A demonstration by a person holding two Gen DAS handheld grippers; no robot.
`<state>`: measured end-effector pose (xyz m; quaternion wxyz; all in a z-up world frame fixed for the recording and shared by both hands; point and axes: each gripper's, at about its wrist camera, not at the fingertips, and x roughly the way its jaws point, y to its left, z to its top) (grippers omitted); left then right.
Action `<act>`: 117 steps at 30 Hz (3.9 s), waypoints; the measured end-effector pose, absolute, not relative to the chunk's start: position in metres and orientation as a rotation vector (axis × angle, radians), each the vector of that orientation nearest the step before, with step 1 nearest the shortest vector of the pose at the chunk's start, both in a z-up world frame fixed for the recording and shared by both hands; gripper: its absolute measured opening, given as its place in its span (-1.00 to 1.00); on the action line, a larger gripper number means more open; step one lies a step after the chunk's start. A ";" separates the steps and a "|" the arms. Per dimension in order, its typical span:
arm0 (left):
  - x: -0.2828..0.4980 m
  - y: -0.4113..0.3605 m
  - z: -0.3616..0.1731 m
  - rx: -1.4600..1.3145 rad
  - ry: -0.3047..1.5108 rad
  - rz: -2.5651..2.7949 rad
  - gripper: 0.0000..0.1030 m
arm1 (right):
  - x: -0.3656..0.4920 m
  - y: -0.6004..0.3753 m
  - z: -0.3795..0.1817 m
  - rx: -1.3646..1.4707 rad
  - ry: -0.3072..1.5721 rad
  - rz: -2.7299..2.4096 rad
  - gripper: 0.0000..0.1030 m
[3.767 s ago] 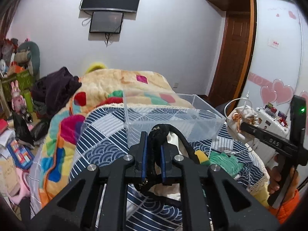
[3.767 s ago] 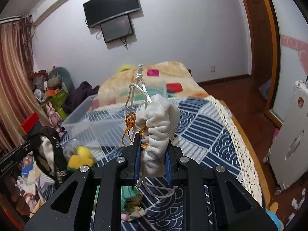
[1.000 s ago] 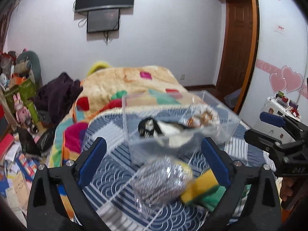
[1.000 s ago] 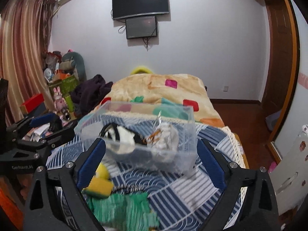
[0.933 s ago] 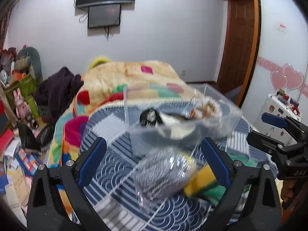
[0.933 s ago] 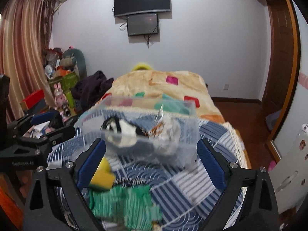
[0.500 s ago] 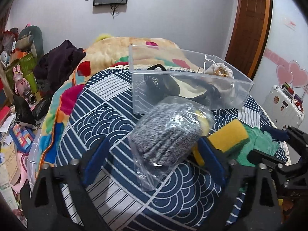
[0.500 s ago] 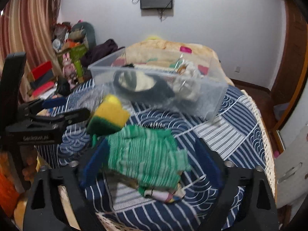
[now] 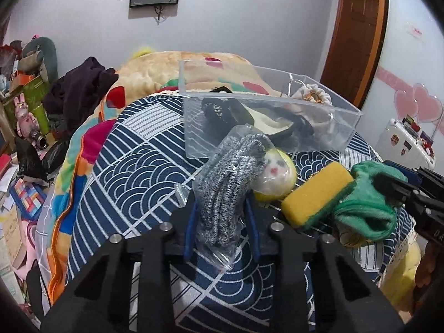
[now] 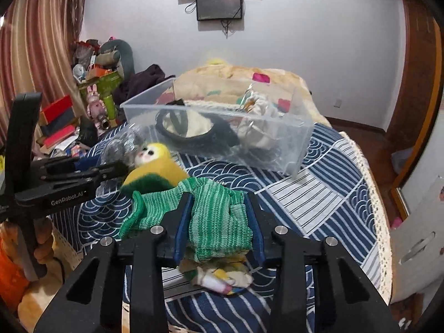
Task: Organize soft objects
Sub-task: 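Grasp the bagged grey scrubber with the left tool while the right tool grasps the green glove, then drop the scrubber and green glove into the clear box, opening both tools, then grasp the yellow sponge with the left tool while the right tool grasps the floral cloth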
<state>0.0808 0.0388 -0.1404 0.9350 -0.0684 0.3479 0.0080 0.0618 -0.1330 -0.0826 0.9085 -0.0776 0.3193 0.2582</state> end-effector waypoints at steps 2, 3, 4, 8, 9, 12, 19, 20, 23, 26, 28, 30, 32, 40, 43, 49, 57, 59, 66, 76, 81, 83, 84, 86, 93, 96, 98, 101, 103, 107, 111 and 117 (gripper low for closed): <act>0.077 0.040 -0.136 -0.145 0.700 0.023 -0.45 | 0.061 -0.137 -0.079 -0.154 0.643 0.521 -0.36; 0.076 0.041 -0.134 -0.143 0.694 0.027 -0.46 | 0.061 -0.139 -0.077 -0.149 0.636 0.515 -0.36; 0.074 0.041 -0.131 -0.140 0.682 0.031 -0.46 | 0.061 -0.142 -0.075 -0.143 0.628 0.508 -0.36; 0.067 0.043 -0.116 -0.147 0.641 0.024 -0.46 | 0.061 -0.151 -0.064 -0.116 0.597 0.487 -0.36; 0.066 0.043 -0.113 -0.147 0.632 0.025 -0.46 | 0.061 -0.154 -0.060 -0.110 0.588 0.478 -0.36; 0.064 0.044 -0.103 -0.152 0.606 0.022 -0.46 | 0.063 -0.159 -0.050 -0.095 0.558 0.461 -0.36; 0.074 0.048 -0.078 -0.155 0.542 0.024 -0.46 | 0.079 -0.166 -0.026 -0.032 0.497 0.429 -0.36; 0.077 0.049 -0.075 -0.157 0.535 0.022 -0.46 | 0.082 -0.165 -0.024 -0.025 0.489 0.427 -0.36; 0.087 0.050 -0.066 -0.152 0.512 0.029 -0.46 | 0.092 -0.160 -0.016 -0.019 0.462 0.408 -0.36; 0.100 0.051 -0.060 -0.137 0.499 0.038 -0.46 | 0.101 -0.154 -0.011 -0.015 0.440 0.402 -0.36; 0.109 0.052 -0.058 -0.135 0.503 0.033 -0.46 | 0.109 -0.149 -0.009 -0.016 0.435 0.402 -0.36; 0.117 0.052 -0.058 -0.132 0.508 0.028 -0.46 | 0.115 -0.141 -0.009 -0.032 0.441 0.411 -0.36; 0.126 0.050 -0.058 -0.126 0.518 0.020 -0.46 | 0.119 -0.135 -0.012 -0.049 0.446 0.409 -0.36; 0.164 0.044 -0.073 -0.102 0.588 0.005 -0.46 | 0.141 -0.105 -0.026 -0.123 0.505 0.441 -0.36; 0.174 0.042 -0.079 -0.081 0.611 0.011 -0.46 | 0.149 -0.094 -0.033 -0.156 0.537 0.446 -0.36; 0.190 0.038 -0.088 -0.068 0.652 0.010 -0.46 | 0.162 -0.088 -0.047 -0.200 0.606 0.440 -0.36; 0.197 0.034 -0.097 -0.066 0.699 -0.005 -0.46 | 0.164 -0.087 -0.057 -0.243 0.653 0.452 -0.35; 0.195 0.033 -0.097 -0.065 0.698 -0.006 -0.46 | 0.162 -0.088 -0.056 -0.250 0.657 0.452 -0.31; 0.183 0.035 -0.093 -0.093 0.690 -0.030 -0.10 | 0.158 -0.096 -0.052 -0.232 0.664 0.454 -0.26; 0.141 0.033 -0.062 -0.088 0.591 -0.031 0.34 | 0.135 -0.117 -0.032 -0.185 0.596 0.453 0.13; 0.117 0.024 -0.057 -0.068 0.562 -0.041 0.57 | 0.112 -0.128 -0.026 -0.175 0.537 0.444 0.48; 0.110 0.020 -0.060 -0.064 0.567 -0.046 0.65 | 0.106 -0.131 -0.030 -0.167 0.539 0.449 0.54; 0.107 0.017 -0.063 -0.068 0.576 -0.058 0.69 | 0.103 -0.132 -0.032 -0.164 0.546 0.455 0.54; 0.101 0.013 -0.068 -0.072 0.593 -0.076 0.70 | 0.098 -0.134 -0.039 -0.163 0.563 0.466 0.54; 0.096 -0.007 -0.099 -0.101 0.683 -0.124 0.70 | 0.082 -0.142 -0.072 -0.184 0.659 0.475 0.54; 0.094 -0.014 -0.109 -0.101 0.699 -0.116 0.70 | 0.078 -0.147 -0.081 -0.153 0.706 0.494 0.54; 0.092 -0.019 -0.114 -0.088 0.701 -0.113 0.70 | 0.076 -0.147 -0.086 -0.160 0.721 0.503 0.54; 0.090 -0.024 -0.121 -0.079 0.713 -0.114 0.69 | 0.075 -0.145 -0.091 -0.164 0.732 0.524 0.54; 0.090 -0.023 -0.126 -0.093 0.727 -0.125 0.51 | 0.079 -0.144 -0.096 -0.158 0.760 0.530 0.53; 0.091 -0.022 -0.134 -0.138 0.757 -0.184 0.22 | 0.078 -0.143 -0.110 -0.162 0.802 0.549 0.02; 0.086 -0.022 -0.134 -0.137 0.751 -0.205 0.12 | 0.075 -0.142 -0.113 -0.154 0.797 0.574 -0.30; 0.077 -0.018 -0.129 -0.149 0.738 -0.212 0.02 | 0.073 -0.143 -0.108 -0.137 0.775 0.575 -0.67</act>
